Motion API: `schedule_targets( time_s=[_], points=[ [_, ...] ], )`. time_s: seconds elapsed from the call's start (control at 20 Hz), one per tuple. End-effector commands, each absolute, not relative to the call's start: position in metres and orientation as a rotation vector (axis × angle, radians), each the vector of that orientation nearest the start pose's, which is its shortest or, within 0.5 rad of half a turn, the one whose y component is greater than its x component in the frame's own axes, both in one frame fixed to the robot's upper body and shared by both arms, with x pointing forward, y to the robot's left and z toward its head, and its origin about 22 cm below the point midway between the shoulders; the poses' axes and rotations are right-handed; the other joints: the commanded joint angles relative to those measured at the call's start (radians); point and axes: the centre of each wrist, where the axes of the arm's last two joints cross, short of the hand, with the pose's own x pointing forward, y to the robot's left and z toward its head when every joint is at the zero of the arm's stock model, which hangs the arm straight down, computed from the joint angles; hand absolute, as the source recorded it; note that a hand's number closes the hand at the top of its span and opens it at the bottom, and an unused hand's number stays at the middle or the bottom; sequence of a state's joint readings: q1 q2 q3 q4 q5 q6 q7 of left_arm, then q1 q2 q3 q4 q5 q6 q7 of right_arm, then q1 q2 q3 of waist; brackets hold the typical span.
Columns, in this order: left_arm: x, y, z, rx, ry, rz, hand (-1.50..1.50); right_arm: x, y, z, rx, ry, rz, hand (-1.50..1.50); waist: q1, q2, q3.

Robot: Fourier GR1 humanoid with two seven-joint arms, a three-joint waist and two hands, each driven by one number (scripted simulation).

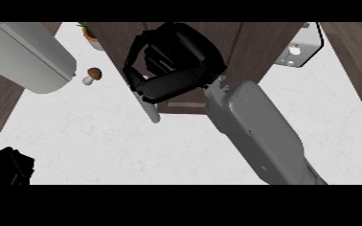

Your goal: Pick up the wine, place it into the cabinet and close the cabinet

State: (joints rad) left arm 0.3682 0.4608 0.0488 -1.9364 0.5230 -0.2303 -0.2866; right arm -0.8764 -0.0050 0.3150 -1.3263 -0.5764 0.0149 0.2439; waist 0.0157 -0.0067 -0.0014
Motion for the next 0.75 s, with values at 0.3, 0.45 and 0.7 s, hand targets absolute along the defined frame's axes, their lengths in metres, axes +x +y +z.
schedule_targets(
  time_s=[0.3,0.45,0.7],
  points=[
    [0.151,0.333,0.069,-0.231,-1.869,-0.125,1.50,0.399,-0.087,0.150,0.715,-1.605,0.399,1.50,0.019,0.015,0.001],
    [0.161,0.339,0.067,-0.216,-1.876,-0.105,1.50,0.403,-0.095,0.158,0.711,-1.632,0.412,1.50,0.007,0.015,0.001],
    [0.164,0.334,0.062,-0.238,-1.870,-0.102,1.50,0.410,-0.101,0.159,0.732,-1.621,0.439,1.50,0.003,0.017,0.000]
  ],
)
